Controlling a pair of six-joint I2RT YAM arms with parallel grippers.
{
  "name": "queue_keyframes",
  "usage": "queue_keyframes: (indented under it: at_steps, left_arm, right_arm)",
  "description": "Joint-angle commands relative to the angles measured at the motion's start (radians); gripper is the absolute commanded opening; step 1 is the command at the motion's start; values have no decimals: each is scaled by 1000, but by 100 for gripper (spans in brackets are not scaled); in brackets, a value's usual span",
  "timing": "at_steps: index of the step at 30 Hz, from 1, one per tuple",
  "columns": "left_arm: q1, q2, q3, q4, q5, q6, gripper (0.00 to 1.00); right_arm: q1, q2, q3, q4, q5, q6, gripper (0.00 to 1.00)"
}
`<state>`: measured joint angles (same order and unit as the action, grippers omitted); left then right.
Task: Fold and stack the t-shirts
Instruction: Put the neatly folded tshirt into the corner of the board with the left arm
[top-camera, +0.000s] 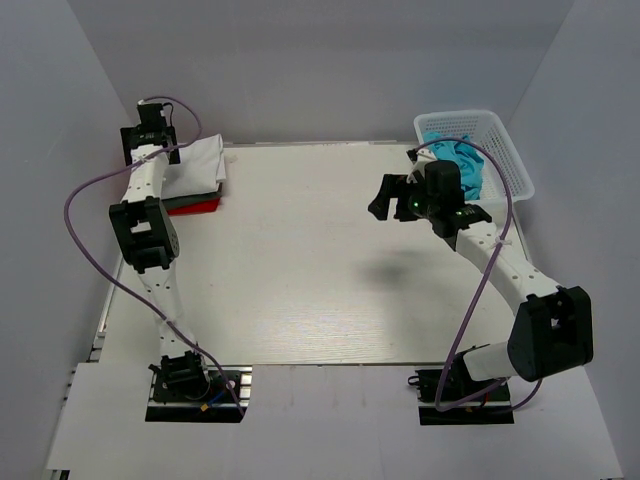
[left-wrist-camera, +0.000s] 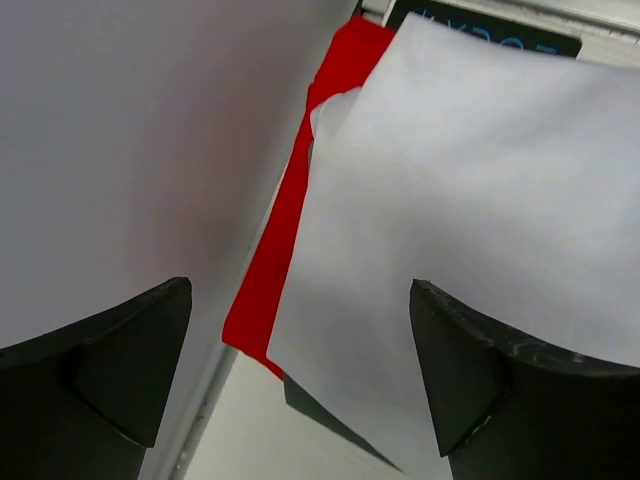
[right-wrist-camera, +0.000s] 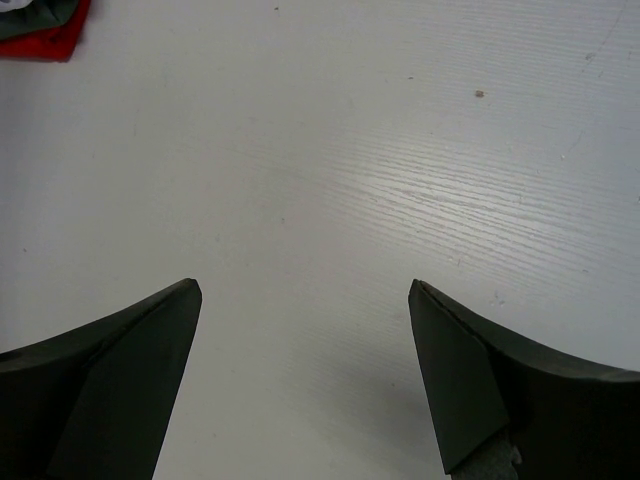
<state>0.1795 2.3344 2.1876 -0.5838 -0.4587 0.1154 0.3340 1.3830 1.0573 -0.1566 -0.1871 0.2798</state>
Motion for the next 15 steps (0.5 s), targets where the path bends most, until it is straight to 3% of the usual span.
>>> queue_keyframes:
  at_steps: [1, 7, 10, 13, 15]
  left_arm:
    - [-9, -92, 41, -27, -6, -42, 100]
    - [-40, -219, 9, -105, 129, -132, 100]
    - [-72, -341, -46, -171, 226, -276, 100]
    - [-149, -581, -344, -14, 287, -419, 100]
    - [-231, -706, -631, 100, 405, -479, 100]
  right_arm:
    - [-1, -36, 20, 3, 20, -16, 90]
    - [-1, -85, -67, 54, 34, 15, 90]
    - [-3, -121, -124, 81, 21, 22, 90]
    - [0, -150, -205, 117, 14, 33, 90]
    - [0, -171, -242, 120, 21, 44, 90]
